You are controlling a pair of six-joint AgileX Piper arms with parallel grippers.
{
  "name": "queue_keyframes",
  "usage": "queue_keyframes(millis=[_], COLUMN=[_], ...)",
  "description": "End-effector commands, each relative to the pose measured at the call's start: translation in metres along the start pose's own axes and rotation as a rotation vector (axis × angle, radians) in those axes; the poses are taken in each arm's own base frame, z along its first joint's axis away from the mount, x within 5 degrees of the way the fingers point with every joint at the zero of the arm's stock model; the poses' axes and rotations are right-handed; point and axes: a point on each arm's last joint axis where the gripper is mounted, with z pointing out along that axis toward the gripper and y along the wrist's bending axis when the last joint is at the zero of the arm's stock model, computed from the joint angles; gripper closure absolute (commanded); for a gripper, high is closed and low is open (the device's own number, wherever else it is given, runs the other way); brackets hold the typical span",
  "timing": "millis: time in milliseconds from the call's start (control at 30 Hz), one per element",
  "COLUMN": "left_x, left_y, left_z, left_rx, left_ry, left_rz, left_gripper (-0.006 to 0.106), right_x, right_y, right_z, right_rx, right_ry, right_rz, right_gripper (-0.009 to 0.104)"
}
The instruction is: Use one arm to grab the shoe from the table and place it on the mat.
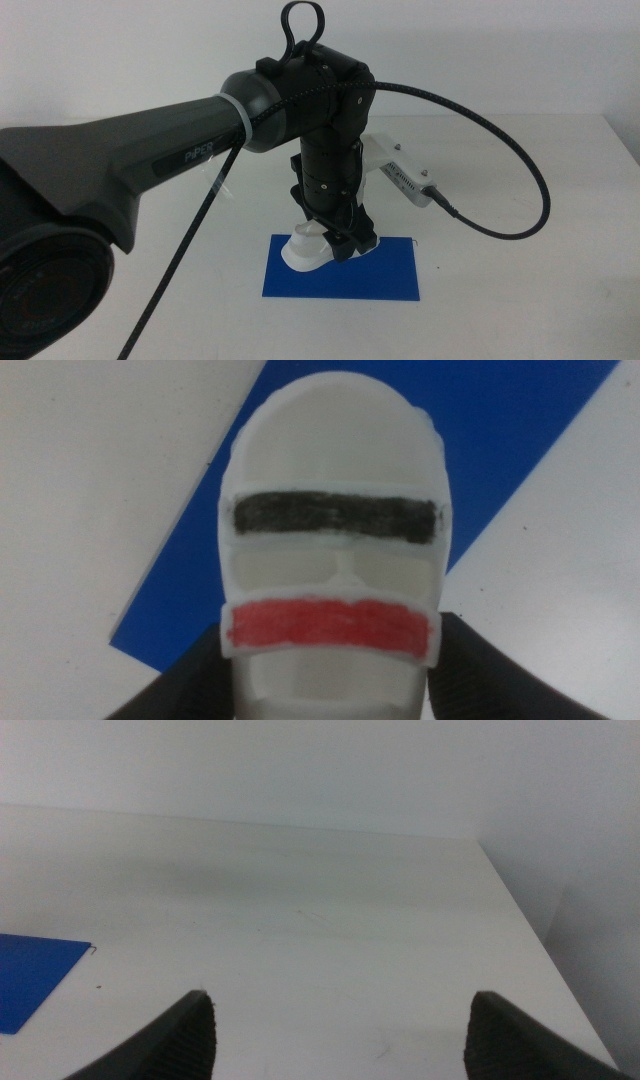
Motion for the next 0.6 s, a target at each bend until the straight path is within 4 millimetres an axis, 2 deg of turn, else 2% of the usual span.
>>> queue_keyframes(millis=[0,100,233,400,567], left_x=[-0.0020,-0.0021,-0.0021,-0.0021,-0.0024], left_y=[-0.0027,-0.0032,-0.0032,-0.0032,-0.0040], left_z=[-0.0321,-0.0321,-0.0321,-0.0321,-0.0321], left_rx=[-0.013,-0.008,-0.001,0.014,0.044], left_ry=[-0.093,-0.094,-0.095,-0.095,-0.091], left_rz=[-0.013,-0.015,-0.160,-0.469,-0.890], left_gripper=[0.102,0.102,0.102,0.102,0.102], right_x=[-0.0065,-0.0065,-0.0065,-0.0065,-0.0065], right_y=[-0.0005,-0.0005,-0.0005,-0.0005,-0.0005], right_z=[-0.0018,-0.0018,-0.0018,-0.0018,-0.0018], right_rx=[0.007,0.007,0.007,0.007,0.007], right_ry=[-0.097,-0.097,-0.097,-0.097,-0.097], right_rz=[-0.017,-0.017,-0.017,-0.017,-0.017], right_gripper=[0.031,0.031,0.031,0.031,0.031])
